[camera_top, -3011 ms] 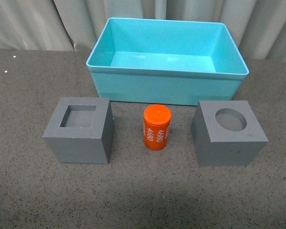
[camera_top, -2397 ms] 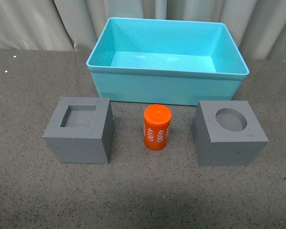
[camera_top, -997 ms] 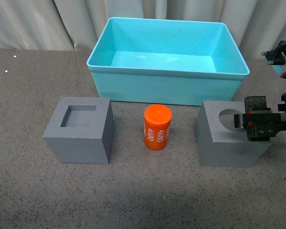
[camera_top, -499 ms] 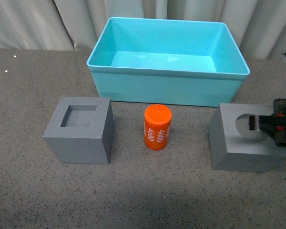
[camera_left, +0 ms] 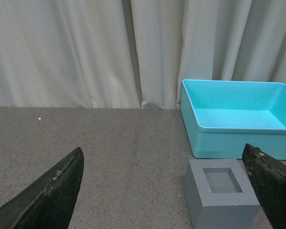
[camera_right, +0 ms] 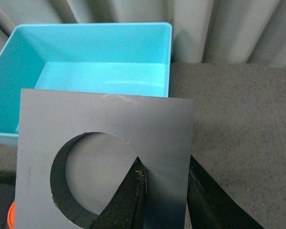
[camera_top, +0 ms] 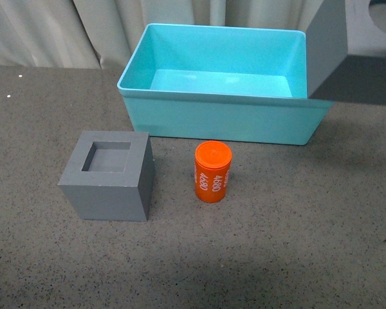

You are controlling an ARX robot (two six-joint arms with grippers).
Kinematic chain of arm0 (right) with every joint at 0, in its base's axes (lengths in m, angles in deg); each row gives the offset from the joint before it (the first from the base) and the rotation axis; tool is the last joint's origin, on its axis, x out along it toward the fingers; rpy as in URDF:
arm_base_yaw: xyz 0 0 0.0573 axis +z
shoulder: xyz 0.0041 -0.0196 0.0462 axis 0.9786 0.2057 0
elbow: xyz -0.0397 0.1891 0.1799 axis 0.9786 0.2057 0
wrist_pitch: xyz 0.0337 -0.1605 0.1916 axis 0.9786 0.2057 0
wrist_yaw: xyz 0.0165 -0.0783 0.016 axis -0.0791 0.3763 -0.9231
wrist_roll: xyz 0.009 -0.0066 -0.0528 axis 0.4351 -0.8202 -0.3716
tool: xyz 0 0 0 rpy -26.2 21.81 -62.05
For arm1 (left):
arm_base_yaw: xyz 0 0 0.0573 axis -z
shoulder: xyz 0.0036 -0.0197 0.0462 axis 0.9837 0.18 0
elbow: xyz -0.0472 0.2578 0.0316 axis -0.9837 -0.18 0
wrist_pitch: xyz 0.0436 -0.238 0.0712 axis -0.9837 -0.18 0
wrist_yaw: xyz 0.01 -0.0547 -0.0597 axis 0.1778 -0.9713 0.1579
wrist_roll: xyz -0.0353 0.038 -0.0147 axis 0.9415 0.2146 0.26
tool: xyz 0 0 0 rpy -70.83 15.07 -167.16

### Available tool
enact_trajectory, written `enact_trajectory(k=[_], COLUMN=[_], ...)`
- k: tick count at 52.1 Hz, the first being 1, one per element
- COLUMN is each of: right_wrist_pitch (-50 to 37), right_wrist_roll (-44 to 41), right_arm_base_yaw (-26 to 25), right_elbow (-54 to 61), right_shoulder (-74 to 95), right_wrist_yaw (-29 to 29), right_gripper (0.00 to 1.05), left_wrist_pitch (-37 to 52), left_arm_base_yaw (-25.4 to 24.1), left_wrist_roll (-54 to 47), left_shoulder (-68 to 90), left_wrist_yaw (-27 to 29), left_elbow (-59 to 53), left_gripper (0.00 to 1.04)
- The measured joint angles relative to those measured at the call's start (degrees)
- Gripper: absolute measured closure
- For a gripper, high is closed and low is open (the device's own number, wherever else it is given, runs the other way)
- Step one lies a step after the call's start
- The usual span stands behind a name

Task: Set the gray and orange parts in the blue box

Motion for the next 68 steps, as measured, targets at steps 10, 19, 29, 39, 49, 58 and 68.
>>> enact_trajectory(k=[10, 19, 29, 39, 49, 58, 68], right_wrist_pitch=[-0.48, 0.04, 3.69, 7.65, 10.36, 10.88, 5.92], right_wrist_roll=[-0.2, -0.2, 0.28, 0.85, 1.18, 1.38, 2.58], right_arm_base_yaw=[0.07, 1.07, 2.25, 2.69, 2.69, 2.51, 1.99], right_elbow=[-8.79, -18.97, -27.74, -32.59, -36.52, -37.75, -34.93], right_shoulder=[9.73, 21.66, 33.27, 40.11, 44.28, 45.48, 42.86], right_wrist_yaw=[-0.96, -0.96, -1.14, -1.01, -0.44, -0.26, -1.01], right_gripper=[0.87, 0.87, 0.87, 0.87, 0.87, 0.79, 0.41], left_wrist_pitch=[0.0, 0.0, 0.0, 0.0, 0.0, 0.0, 0.0], left_arm_base_yaw=[0.0, 0.0, 0.0, 0.0, 0.0, 0.0, 0.0], left_wrist_roll=[0.0, 0.0, 0.0, 0.0, 0.0, 0.0, 0.0], left_shoulder=[-0.02, -0.02, -0.02, -0.02, -0.02, -0.02, -0.02], left_wrist_yaw=[0.0, 0.0, 0.0, 0.0, 0.0, 0.0, 0.0], left_elbow=[0.0, 0.0, 0.0, 0.0, 0.0, 0.0, 0.0], left_gripper=[0.07, 0.07, 0.07, 0.07, 0.07, 0.07, 0.07])
